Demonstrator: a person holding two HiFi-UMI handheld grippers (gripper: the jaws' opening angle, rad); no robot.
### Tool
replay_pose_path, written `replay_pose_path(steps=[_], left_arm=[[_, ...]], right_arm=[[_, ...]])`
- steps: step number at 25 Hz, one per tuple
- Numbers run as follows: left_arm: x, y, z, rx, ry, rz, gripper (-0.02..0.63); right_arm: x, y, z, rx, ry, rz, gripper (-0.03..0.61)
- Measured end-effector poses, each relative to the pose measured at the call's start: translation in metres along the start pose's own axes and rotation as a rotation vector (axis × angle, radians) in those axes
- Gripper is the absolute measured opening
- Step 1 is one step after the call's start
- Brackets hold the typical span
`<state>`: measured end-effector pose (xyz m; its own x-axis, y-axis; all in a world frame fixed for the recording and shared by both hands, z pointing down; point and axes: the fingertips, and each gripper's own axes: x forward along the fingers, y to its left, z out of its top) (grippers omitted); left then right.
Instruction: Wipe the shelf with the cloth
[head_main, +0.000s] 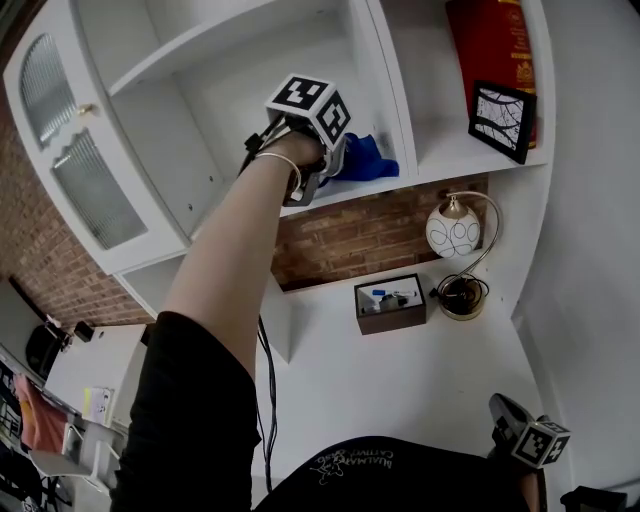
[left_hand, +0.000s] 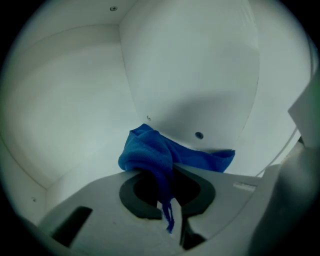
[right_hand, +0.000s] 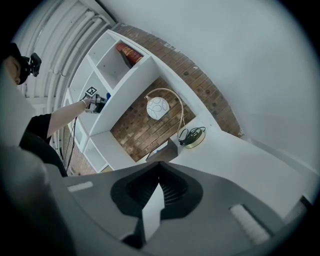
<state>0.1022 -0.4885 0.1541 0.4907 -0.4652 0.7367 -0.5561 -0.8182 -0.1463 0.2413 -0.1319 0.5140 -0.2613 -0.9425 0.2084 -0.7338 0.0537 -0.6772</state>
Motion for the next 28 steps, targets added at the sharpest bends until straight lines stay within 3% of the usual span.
replay_pose_path(steps=[5, 9, 11, 13, 16, 18, 24, 28], left_arm=[[0.006, -0.040, 0.018, -0.035, -0.079, -0.170, 0.031], [-0.004, -0.052, 0.019, 0.073, -0.140, -0.201, 0.032], [-0.022, -0.033, 0.019, 0.066, -0.197, -0.155, 0.034], [-0.047, 0.001, 0.013, 0.037, -0.231, -0.050, 0.034], [-0.082, 0.056, -0.024, 0.038, -0.127, 0.137, 0.035], [-0.101, 0.082, -0.054, 0.023, -0.045, 0.216, 0.035], [-0.121, 0.127, -0.126, -0.027, 0.084, 0.311, 0.035], [-0.145, 0.143, -0.151, -0.047, 0.115, 0.413, 0.035]], right_arm=[[0.005, 0.001, -0.005, 0.008, 0.003, -0.001, 0.008], [0.018, 0.015, -0.007, -0.010, 0.008, 0.031, 0.008], [0.023, 0.022, -0.006, -0.030, 0.014, 0.046, 0.008], [0.025, 0.027, -0.006, -0.038, 0.024, 0.059, 0.008], [0.030, 0.032, -0.008, -0.044, 0.044, 0.074, 0.008], [0.035, 0.038, -0.008, -0.059, 0.051, 0.090, 0.008], [0.051, 0.073, -0.007, -0.196, 0.083, 0.156, 0.008], [0.092, 0.095, -0.005, -0.203, 0.109, 0.239, 0.008]])
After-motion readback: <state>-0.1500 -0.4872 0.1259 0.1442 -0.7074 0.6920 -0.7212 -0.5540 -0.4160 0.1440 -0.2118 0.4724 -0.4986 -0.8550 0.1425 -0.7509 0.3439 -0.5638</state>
